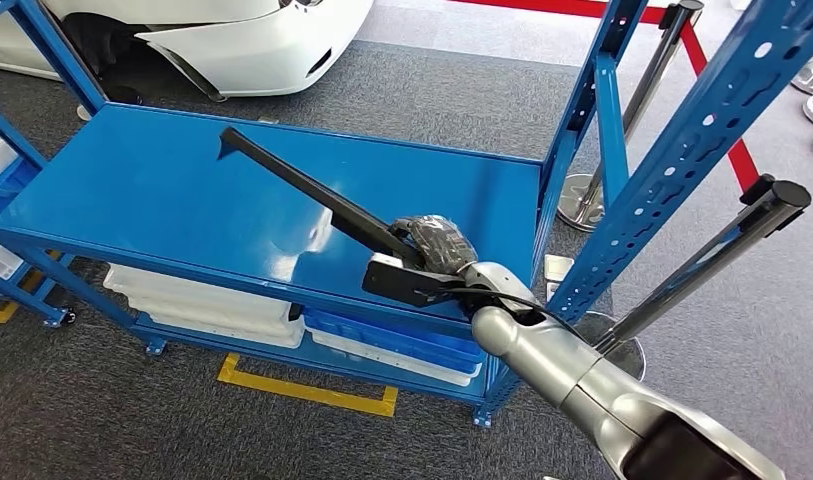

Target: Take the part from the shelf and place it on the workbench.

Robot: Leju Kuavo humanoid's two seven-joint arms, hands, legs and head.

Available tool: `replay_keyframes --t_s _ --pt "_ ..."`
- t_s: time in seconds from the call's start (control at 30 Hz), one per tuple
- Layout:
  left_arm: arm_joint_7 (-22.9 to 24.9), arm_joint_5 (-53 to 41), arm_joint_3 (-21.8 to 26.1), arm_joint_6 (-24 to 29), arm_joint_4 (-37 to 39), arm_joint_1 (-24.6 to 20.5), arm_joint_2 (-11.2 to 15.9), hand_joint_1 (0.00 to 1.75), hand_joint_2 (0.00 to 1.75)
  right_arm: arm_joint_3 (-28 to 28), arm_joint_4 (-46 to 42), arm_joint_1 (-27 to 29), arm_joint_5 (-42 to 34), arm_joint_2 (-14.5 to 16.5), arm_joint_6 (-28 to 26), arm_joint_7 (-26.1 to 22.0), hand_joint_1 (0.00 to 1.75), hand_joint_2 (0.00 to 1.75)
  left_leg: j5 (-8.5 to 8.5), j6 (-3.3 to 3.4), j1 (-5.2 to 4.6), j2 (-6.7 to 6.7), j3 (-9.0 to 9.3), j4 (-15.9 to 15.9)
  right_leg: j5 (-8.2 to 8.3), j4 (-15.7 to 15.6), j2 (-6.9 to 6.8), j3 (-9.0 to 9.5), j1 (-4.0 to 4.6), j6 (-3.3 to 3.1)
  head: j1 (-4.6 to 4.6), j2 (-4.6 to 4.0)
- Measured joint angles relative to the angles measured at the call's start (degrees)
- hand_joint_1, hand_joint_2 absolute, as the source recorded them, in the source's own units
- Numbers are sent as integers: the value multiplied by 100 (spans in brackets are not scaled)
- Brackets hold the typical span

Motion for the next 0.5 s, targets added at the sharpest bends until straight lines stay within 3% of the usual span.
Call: replay_keyframes --t_s 0.23,0.5 --pt "-99 55 43 143 2 1 5 0 0 -308 -1532 268 -667 -134 -100 -169 175 175 0 -1 0 2 -7 -1 0 0 4 -10 1 0 1 0" --pt "-319 126 137 268 2 0 7 0 0 -615 -2632 633 -1198 -319 -301 -553 175 175 0 -1 0 3 -8 -1 0 -1 6 -10 -3 0 3 -1"
